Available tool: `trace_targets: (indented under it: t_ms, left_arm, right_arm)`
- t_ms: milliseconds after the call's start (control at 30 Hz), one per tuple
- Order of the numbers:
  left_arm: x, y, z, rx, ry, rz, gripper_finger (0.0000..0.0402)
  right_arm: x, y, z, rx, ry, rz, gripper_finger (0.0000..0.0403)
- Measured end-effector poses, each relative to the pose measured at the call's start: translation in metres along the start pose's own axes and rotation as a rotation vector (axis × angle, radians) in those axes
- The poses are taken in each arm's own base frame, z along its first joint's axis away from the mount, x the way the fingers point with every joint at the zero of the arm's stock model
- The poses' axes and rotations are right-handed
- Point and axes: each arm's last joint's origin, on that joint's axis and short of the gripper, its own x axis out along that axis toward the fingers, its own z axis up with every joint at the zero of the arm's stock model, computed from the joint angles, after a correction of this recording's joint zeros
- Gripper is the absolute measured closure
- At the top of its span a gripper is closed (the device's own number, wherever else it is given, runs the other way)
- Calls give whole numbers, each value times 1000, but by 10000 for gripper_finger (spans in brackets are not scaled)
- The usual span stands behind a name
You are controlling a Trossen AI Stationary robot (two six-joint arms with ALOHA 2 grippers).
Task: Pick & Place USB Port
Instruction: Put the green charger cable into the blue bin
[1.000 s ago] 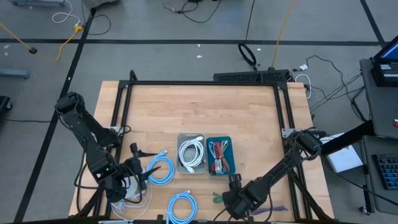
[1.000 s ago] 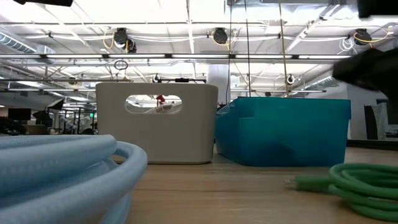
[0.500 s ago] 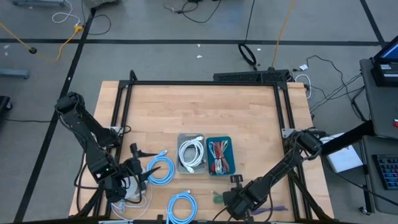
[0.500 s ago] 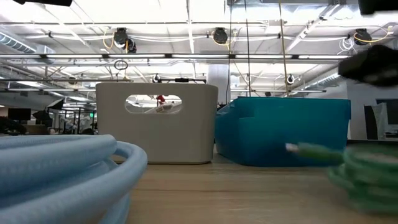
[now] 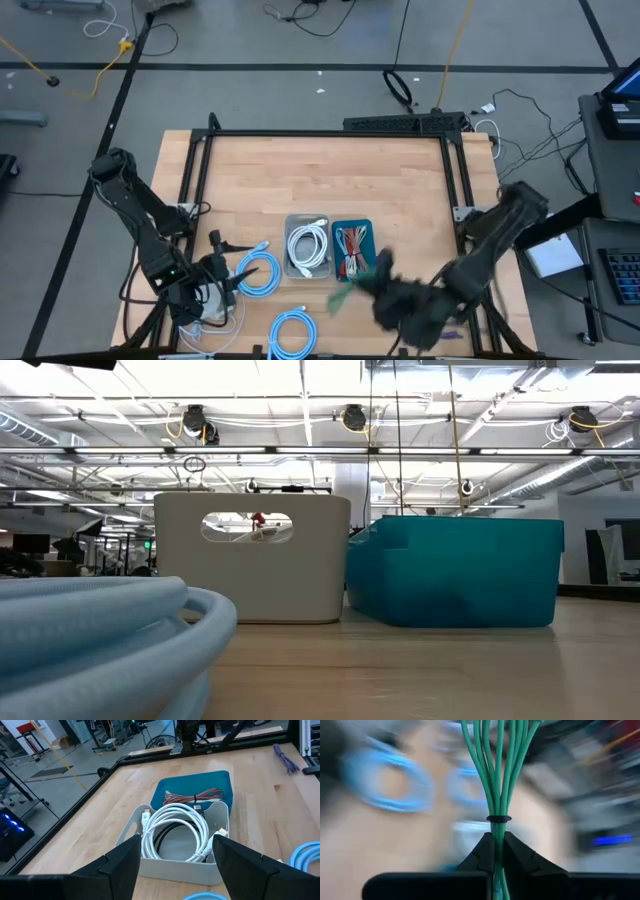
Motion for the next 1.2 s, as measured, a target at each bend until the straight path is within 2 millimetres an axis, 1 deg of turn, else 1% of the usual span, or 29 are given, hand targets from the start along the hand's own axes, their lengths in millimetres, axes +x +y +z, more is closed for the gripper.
trace_targets:
  t_ms: [67,100,167,233,300,367,433,500,533,600,700,767,833,967,1100,1200]
  left_arm:
    - [0,0,0,-1,0,0,154]
    - [0,0,0,-2,0,0,154]
    - [0,0,0,-3,0,0,154]
    - [0,0,0,-3,0,1,154]
    - [0,0,0,-3,0,4,154]
    - [1,1,0,-9,-2,9,154]
    - [1,1,0,-20,-1,11,154]
    - [1,2,-1,-34,2,16,154]
    - [1,2,-2,-44,5,19,154]
    - [1,4,-2,-65,1,33,154]
    - [1,6,-4,-92,-3,58,154]
    - [3,8,-4,-113,-1,71,154]
    - [4,9,-4,-135,2,82,154]
    - [9,11,-7,-171,16,94,154]
    - [13,13,-18,-206,26,105,154]
    - [16,13,-26,-228,45,98,154]
  right_arm:
    - [-11,-29,-9,-164,45,-176,393]
    - [-14,-45,-14,-223,71,-217,393]
    - [-15,-77,-26,-282,96,-217,394]
    - [-12,-103,-43,-342,101,-143,395]
    - [-2,-122,-62,-425,118,-51,395]
    - [12,-134,-82,-503,134,55,395]
    - [25,-141,-101,-557,153,189,395]
    - [41,-139,-117,-589,172,359,395]
    - [49,-135,-125,-606,194,440,395]
    - [66,-121,-136,-652,285,577,395]
    - [85,-102,-149,-774,481,682,395]
    - [96,-90,-153,-839,558,742,395]
    - [104,-80,-153,-893,575,777,395]
    - [111,-65,-146,-978,519,797,395]
    - [113,-61,-139,-979,424,789,395]
    - [114,-59,-135,-981,395,773,395]
